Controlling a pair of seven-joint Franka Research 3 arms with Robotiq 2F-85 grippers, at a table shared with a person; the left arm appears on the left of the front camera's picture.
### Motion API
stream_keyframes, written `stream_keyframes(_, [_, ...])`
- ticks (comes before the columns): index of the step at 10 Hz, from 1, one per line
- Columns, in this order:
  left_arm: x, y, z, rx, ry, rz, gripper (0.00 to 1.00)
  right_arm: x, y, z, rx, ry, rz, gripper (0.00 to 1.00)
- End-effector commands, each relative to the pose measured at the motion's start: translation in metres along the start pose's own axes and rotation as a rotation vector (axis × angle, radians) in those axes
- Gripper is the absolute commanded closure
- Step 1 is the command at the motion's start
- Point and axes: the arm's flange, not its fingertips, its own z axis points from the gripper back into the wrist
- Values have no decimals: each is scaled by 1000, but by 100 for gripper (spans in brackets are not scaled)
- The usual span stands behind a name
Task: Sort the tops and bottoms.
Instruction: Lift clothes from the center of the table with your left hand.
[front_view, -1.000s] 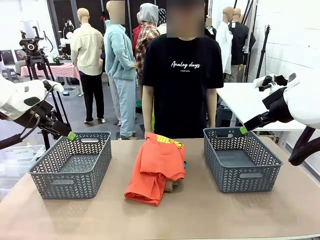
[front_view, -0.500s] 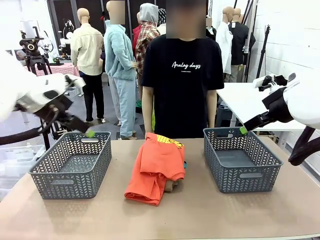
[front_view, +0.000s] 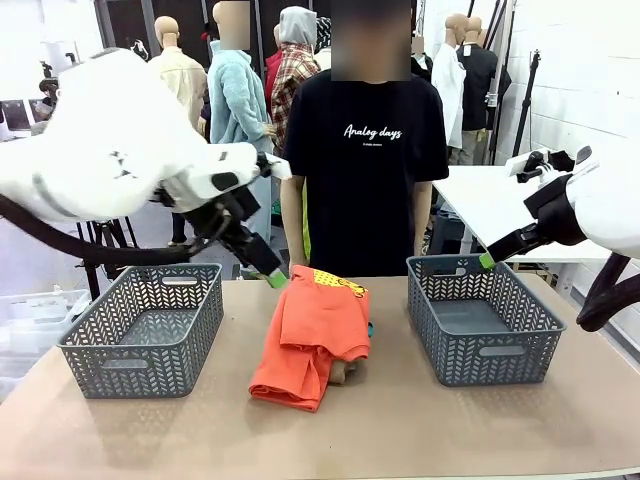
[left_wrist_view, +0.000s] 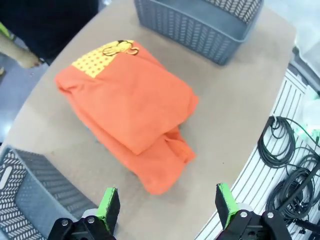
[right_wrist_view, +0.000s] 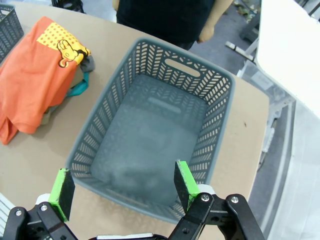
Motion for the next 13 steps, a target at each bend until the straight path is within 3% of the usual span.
stream_keyframes(1, [14, 19, -13, 46, 42, 35, 0, 0, -1, -3, 12, -9, -12, 0])
stream_keyframes(2, [2, 35, -7, 104, 25, 41, 0, 0, -1, -3, 12, -9, -12, 0])
stream_keyframes(3, [8, 3, -14, 4, 23, 2, 0, 0, -1, -3, 12, -9, -12, 0])
stream_keyframes(4, [8, 3, -14, 4, 23, 2, 0, 0, -1, -3, 12, -9, -12, 0])
stream_keyframes(6, [5, 23, -21, 62, 22, 89, 0, 0, -1, -3, 12, -9, -12, 0])
stream_keyframes(7, [22, 18, -34, 69, -28, 92, 0, 0, -1, -3, 12, -9, -12, 0])
stream_keyframes(9, [57, 17, -73, 52, -36, 132, 0, 0, -1, -3, 12, -9, -12, 0])
stream_keyframes(13, [87, 23, -133, 148, 104, 211, 0, 0, -1, -3, 12, -9, -12, 0])
